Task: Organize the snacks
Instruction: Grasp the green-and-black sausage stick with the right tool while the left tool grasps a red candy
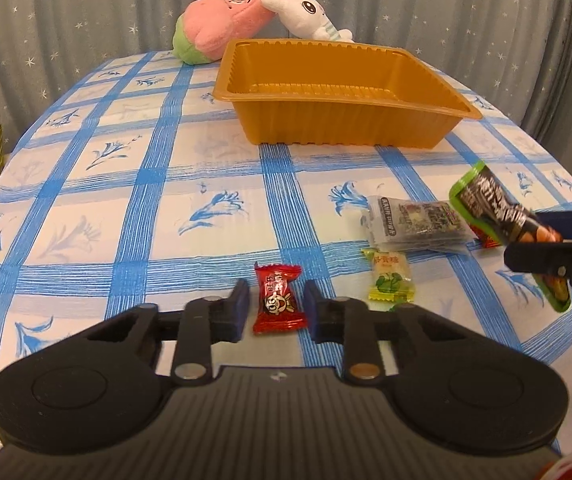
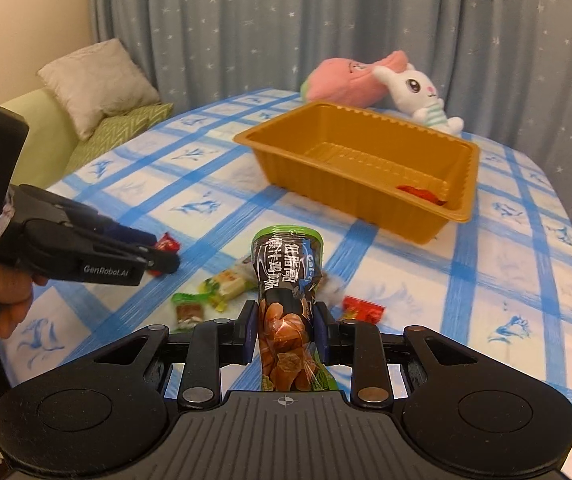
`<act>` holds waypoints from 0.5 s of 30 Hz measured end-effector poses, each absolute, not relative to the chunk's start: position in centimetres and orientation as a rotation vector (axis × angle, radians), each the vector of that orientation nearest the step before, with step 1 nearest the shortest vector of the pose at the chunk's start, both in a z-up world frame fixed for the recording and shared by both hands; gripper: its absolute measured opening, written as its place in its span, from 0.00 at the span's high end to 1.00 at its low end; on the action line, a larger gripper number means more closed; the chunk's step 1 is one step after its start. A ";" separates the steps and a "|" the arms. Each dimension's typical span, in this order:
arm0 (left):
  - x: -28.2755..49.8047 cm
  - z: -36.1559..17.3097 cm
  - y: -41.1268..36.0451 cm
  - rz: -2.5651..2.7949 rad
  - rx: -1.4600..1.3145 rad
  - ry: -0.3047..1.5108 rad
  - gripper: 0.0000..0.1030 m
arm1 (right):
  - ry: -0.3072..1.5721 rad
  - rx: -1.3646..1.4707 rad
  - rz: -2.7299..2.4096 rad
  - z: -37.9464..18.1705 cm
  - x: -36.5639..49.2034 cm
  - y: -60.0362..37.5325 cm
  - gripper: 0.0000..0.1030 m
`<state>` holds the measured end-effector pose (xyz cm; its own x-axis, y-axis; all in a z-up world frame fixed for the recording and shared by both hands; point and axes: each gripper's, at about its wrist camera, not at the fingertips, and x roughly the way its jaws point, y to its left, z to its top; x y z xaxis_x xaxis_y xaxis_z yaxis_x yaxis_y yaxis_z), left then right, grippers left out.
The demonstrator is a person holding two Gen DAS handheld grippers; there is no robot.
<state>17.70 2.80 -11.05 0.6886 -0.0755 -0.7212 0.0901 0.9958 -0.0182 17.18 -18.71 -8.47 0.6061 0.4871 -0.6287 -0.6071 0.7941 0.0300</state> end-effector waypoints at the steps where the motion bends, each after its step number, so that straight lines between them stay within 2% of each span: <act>1: 17.7 -11.1 2.8 -0.089 0.021 0.807 0.83 | 0.662 -0.197 0.632 -8.4 17.2 -18.7 0.71; 15: 17.9 -8.7 2.0 -0.108 0.001 0.769 0.86 | 0.649 -0.137 0.592 -7.8 18.0 -19.3 0.72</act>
<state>17.89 2.00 -8.71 0.7134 -0.0969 -0.6940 0.0977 0.9945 -0.0383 18.02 -19.30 -7.77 0.6385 0.4758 -0.6049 -0.5589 0.8270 0.0606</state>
